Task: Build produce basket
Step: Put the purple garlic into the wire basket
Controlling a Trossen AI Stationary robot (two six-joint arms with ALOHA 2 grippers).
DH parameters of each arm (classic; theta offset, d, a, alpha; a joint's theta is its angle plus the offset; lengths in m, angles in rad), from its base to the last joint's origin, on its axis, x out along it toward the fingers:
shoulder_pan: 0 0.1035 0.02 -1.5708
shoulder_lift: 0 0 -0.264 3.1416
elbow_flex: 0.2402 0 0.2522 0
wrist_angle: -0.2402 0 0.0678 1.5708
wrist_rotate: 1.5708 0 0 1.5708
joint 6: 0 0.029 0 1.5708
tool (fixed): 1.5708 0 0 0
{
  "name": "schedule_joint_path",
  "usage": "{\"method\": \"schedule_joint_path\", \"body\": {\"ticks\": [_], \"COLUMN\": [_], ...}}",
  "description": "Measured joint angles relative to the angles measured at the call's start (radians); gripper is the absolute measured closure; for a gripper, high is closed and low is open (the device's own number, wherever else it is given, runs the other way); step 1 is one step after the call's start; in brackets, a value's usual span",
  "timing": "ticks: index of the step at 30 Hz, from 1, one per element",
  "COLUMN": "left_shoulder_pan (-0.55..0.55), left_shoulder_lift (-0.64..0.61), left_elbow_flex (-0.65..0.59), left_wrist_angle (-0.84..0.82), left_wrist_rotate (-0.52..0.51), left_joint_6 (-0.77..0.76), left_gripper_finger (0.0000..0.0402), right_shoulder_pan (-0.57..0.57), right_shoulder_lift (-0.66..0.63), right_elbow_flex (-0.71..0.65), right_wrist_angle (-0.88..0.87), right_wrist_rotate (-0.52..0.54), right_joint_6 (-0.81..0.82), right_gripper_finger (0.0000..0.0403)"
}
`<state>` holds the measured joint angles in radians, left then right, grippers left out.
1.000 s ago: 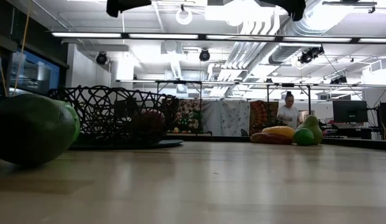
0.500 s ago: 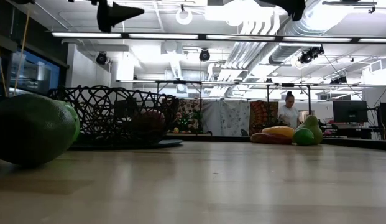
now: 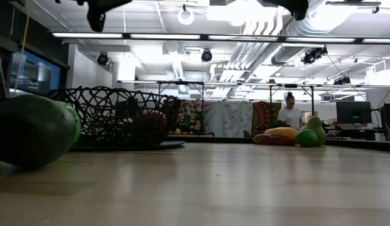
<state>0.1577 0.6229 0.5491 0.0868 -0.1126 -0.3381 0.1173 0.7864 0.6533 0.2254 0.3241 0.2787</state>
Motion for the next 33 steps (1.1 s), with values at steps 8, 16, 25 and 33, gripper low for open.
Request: {"method": "schedule_joint_path", "body": {"ticks": [8,16,25,33], "left_shoulder_pan": [-0.001,-0.001,0.000,0.000], "left_shoulder_lift": [-0.053,-0.061,-0.105,-0.109], "left_elbow_flex": [0.000,-0.065,-0.221,-0.223], "left_wrist_angle": [-0.046,0.034,0.219,0.216], "left_wrist_rotate": [0.020,0.011,-0.007,-0.021], "left_joint_6": [0.051,0.051,-0.094,-0.105], "left_gripper_finger": [0.0395,0.0401,0.0401,0.0402], "right_shoulder_pan": [0.000,0.000,0.002,0.131], "right_shoulder_lift": [0.000,0.000,0.043,0.130], "right_elbow_flex": [0.000,0.000,0.234,0.382], "right_wrist_angle": [0.024,0.027,-0.558,-1.256], "right_wrist_rotate": [0.001,-0.014,-0.129,-0.434], "right_joint_6": [0.000,0.008,0.216,0.558], "right_gripper_finger": [0.0006,0.0006,0.0006,0.0006]}}
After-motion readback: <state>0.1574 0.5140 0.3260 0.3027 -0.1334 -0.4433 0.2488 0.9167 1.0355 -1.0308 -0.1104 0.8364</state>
